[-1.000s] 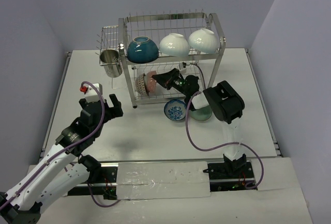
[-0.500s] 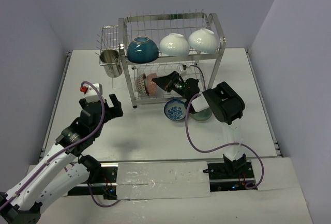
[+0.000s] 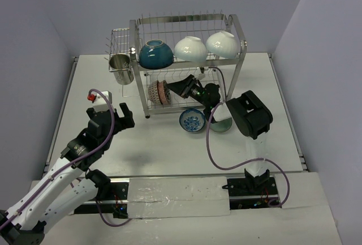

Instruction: Load the bowls into the dish rack

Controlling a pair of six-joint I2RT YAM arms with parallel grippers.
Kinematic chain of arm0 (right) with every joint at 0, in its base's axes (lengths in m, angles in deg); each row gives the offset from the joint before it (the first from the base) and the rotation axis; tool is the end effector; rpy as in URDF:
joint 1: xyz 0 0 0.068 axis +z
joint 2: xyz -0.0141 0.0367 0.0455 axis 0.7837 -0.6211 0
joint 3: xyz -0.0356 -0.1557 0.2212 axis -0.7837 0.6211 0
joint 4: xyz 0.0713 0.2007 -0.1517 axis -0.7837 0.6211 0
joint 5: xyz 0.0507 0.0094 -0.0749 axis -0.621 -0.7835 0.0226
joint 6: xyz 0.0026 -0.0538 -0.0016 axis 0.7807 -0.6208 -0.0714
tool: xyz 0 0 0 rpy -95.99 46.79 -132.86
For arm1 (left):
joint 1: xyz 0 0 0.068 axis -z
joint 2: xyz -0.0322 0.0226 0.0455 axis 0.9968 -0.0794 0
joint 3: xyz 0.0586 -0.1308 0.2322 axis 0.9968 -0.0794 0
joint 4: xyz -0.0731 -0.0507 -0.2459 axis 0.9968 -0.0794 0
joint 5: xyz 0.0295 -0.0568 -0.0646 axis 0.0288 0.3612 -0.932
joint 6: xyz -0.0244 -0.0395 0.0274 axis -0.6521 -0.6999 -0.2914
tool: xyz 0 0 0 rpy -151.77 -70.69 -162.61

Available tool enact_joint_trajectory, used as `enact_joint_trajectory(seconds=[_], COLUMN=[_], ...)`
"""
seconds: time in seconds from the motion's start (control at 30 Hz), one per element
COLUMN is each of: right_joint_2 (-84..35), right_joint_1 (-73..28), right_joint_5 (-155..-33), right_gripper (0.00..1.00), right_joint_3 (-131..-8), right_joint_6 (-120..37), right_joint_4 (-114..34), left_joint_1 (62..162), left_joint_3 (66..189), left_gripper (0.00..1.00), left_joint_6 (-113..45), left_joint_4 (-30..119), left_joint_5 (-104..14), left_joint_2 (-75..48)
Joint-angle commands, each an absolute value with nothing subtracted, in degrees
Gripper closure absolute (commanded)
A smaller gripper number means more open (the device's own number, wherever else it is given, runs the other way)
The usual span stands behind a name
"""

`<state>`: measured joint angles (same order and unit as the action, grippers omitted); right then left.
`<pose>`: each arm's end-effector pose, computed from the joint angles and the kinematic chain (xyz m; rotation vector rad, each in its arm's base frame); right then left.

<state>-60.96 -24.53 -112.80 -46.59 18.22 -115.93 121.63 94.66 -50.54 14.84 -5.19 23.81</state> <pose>0.3534 0.1986 0.1688 0.1063 1.6349 1.6323 0.1308 -0.0727 0.2981 -0.2038 1.9409 -0.1904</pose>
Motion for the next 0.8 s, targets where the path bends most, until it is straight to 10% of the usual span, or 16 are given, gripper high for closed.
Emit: enact_joint_trajectory(seconds=[0.0, 0.77], right_joint_2=[-57.18, -45.31], right_joint_1=[-24.71, -23.21], right_joint_5=[-113.76, -121.23], right_gripper=[0.62, 0.50], right_joint_3=[-46.72, -39.61], right_joint_6=[14.08, 7.04], right_joint_4=[-115.12, -105.45], left_joint_1=[121.39, 121.39], left_joint_3=[95.18, 95.27], left_gripper=[0.01, 0.01], left_joint_6=[-50.55, -50.29], left_joint_4=[16.16, 16.16], left_joint_5=[-5.10, -5.54], left_joint_2=[24.04, 23.86])
